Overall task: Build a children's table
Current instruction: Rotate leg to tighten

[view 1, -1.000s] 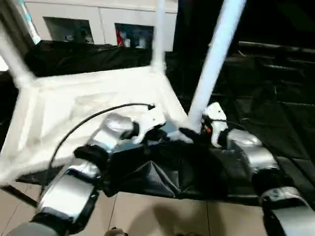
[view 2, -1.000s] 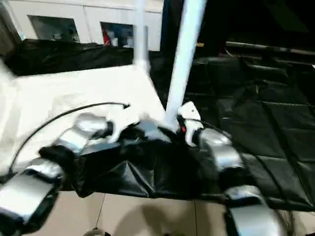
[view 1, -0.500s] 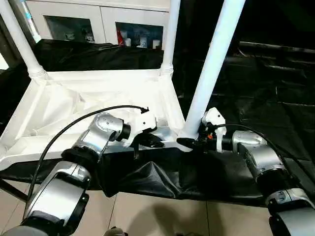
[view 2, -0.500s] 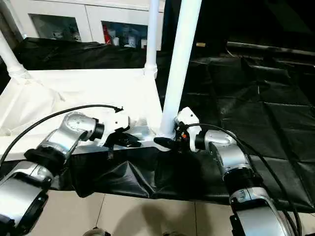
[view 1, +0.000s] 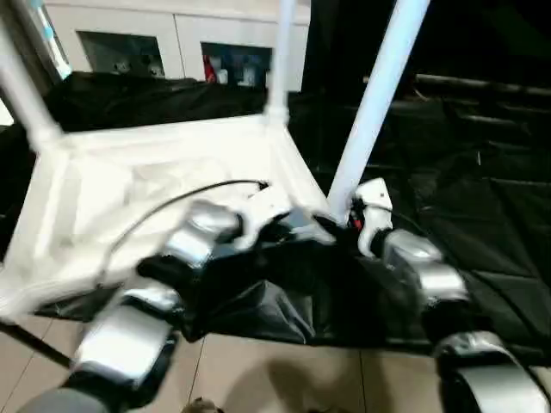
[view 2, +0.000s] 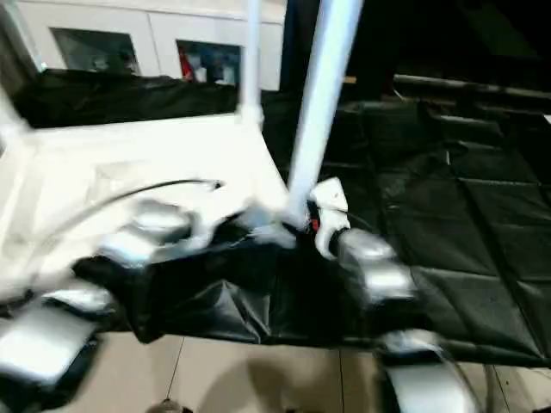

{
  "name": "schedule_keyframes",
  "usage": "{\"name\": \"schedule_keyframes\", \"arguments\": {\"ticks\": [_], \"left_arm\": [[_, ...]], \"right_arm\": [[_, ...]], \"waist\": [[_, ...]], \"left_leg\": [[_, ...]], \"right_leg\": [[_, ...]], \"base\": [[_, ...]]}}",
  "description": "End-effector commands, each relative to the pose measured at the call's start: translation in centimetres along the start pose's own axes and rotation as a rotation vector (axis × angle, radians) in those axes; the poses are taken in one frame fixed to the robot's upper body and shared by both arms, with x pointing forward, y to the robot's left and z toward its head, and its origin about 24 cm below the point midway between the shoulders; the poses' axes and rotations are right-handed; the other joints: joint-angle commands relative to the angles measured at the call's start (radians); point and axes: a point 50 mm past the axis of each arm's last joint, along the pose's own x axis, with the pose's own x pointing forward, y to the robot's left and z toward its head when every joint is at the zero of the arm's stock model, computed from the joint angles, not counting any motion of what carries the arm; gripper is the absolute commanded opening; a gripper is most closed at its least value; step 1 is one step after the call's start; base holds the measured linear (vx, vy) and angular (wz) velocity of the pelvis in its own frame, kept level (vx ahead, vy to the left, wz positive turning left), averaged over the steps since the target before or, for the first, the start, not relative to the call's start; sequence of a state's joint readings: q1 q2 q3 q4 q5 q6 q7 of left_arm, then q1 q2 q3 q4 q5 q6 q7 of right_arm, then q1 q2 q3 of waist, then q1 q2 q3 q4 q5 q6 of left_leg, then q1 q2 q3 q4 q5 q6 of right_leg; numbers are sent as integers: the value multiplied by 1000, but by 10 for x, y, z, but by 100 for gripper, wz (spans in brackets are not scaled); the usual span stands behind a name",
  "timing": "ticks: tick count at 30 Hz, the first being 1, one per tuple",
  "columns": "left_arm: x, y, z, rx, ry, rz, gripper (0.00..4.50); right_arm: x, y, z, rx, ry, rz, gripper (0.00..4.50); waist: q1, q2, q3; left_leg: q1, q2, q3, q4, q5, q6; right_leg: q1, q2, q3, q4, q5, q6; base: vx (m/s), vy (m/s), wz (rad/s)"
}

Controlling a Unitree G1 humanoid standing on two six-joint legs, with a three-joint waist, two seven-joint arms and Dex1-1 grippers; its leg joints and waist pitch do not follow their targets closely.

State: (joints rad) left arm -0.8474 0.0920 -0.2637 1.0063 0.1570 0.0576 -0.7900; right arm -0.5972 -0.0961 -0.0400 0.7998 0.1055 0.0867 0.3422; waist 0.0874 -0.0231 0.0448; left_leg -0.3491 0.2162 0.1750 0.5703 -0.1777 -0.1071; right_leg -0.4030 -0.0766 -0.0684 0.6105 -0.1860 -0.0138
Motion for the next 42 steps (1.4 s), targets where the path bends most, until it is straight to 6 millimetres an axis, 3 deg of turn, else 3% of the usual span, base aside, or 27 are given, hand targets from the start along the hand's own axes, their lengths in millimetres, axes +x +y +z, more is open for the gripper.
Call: {"name": "schedule_keyframes", "arguments": {"ticks": [1,4,7,10,11,13,14,19,28,32,33,35,42], "left_arm": [[11,-6,8,-34,-30,37,0],[21,-19,17,-14,-56,-5,0],[21,-18,16,7,-54,-4,0],[16,-14,13,24,-52,-7,0],[14,-13,12,28,-53,-14,0],[10,-11,10,48,-58,-35,0],[5,-8,6,62,-50,-55,0],[-8,-3,-3,113,-42,-126,0],[-33,2,-20,158,-13,-268,0],[-39,4,-24,162,-14,-279,0],[-39,4,-25,161,-15,-279,0],[-40,4,-25,160,-16,-279,0],[-40,3,-27,157,-21,-285,0]], "right_arm": [[3,8,-21,40,99,-56,272],[10,24,-16,-10,81,-52,272],[12,28,-9,8,31,-3,342],[11,27,-6,-60,19,39,352],[10,25,-5,-84,16,57,368],[7,21,-2,-124,14,102,368],[4,16,0,-156,11,156,368],[-10,-1,6,-240,21,306,368],[-39,-26,15,-282,79,544,368],[-42,-25,19,-262,63,590,368],[-42,-24,19,-257,60,599,355],[-42,-22,19,-250,55,613,336],[-42,-14,10,-237,87,652,286]], "waist": [[-6,-2,-56],[-9,-2,-58],[-6,-2,-59],[-6,-3,-57],[-7,-13,-58],[-5,-8,-57],[-4,-12,-59],[-1,-11,-58],[2,-11,-59],[3,-10,-59],[2,-16,-59],[3,-12,-59],[4,-17,-58]], "left_leg": [[5,9,5,-61,-205,28],[-1,6,3,-61,-192,33],[-1,5,4,-60,-187,48],[-3,5,3,-61,-196,57],[-4,5,4,-60,-195,60],[-5,5,4,-60,-187,64],[-8,4,4,-58,-173,74],[-9,7,4,-57,-152,101],[-7,12,7,-52,-157,109],[-8,14,6,-55,-161,101],[-8,14,6,-54,-163,101],[-6,14,6,-55,-163,97],[-7,13,6,-55,-152,92]], "right_leg": [[44,-56,45,-89,-267,-175],[49,-56,44,-85,-238,-176],[52,-55,45,-84,-215,-175],[53,-58,45,-87,-232,-175],[53,-57,44,-87,-238,-173],[54,-59,45,-86,-240,-172],[57,-59,44,-85,-226,-172],[58,-58,44,-83,-196,-182],[60,-58,42,-74,-150,-226],[59,-58,42,-73,-166,-221],[58,-58,41,-73,-170,-220],[57,-59,41,-75,-183,-220],[56,-59,42,-74,-189,-209]], "base": [[0,0,0],[0,0,0],[0,0,0],[0,0,0],[0,0,0],[0,0,0],[0,0,0],[0,0,0],[0,0,0],[0,0,0],[0,0,0],[0,0,0],[0,0,0]]}}
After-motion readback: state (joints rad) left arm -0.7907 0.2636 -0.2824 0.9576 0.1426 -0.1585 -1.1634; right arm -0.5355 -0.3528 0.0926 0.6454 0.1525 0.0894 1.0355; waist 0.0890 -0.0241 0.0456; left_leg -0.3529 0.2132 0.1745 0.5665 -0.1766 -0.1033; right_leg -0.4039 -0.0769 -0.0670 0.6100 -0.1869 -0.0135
